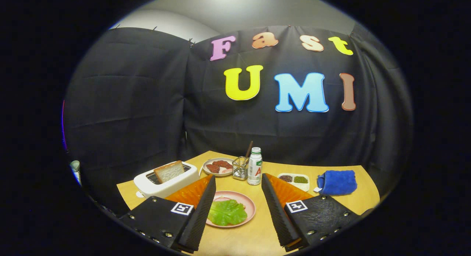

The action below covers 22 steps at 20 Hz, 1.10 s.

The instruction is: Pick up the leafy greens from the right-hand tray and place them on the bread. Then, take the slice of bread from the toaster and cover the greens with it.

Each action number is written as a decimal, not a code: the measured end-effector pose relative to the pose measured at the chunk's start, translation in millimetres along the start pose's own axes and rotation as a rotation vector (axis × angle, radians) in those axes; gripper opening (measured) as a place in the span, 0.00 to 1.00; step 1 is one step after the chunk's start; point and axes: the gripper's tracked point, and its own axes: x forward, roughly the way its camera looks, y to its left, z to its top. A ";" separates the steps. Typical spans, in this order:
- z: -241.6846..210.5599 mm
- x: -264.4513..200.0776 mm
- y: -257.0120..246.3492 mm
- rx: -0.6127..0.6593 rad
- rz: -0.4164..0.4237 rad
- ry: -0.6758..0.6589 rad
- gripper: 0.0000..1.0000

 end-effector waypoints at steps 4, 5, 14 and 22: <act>-0.1 32.2 51.2 0.013 0.045 0.009 0.77; -0.5 40.2 63.2 0.020 0.050 0.013 0.78; -28.1 104.2 184.2 0.045 0.156 0.074 0.78; -60.6 134.8 195.8 0.053 0.136 0.149 0.35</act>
